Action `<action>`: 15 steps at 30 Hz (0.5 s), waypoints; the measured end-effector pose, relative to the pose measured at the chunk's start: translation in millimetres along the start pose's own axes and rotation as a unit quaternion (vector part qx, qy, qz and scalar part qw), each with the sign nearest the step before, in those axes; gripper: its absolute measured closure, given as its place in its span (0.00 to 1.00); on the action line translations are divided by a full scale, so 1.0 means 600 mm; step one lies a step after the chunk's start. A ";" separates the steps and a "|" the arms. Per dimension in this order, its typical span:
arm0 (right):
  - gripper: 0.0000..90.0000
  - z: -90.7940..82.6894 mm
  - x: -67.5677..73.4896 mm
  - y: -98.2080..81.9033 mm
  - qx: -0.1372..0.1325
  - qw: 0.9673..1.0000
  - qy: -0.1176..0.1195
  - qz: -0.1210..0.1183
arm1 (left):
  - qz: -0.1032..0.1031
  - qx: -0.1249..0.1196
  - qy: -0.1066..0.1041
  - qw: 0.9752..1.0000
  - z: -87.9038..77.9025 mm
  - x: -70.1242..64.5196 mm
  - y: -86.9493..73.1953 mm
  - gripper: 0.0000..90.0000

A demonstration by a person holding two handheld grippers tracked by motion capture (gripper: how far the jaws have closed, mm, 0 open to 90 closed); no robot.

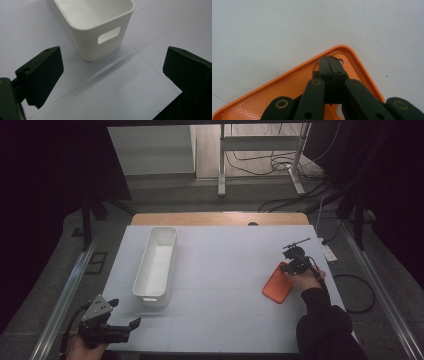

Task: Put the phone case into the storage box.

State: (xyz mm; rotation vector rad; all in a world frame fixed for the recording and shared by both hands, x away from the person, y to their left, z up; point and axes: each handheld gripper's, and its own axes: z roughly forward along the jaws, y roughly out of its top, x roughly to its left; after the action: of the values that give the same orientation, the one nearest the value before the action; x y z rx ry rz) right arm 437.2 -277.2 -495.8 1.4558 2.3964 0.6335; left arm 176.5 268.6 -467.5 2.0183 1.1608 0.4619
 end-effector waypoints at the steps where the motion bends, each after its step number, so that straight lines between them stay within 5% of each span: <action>1: 0.99 0.001 0.000 0.000 -0.002 1.000 0.005 0.001 | 0.000 0.000 0.000 1.000 0.000 0.000 0.000 0.04; 15: 0.99 0.013 0.045 0.015 -0.006 0.999 0.041 -0.030 | 0.001 0.000 0.001 1.000 0.000 0.000 0.000 0.05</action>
State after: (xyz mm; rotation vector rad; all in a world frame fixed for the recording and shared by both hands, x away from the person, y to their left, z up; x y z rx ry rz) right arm 435.4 -247.8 -498.1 1.3728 2.4831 0.7058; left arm 176.5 268.6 -467.4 2.0198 1.1613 0.4641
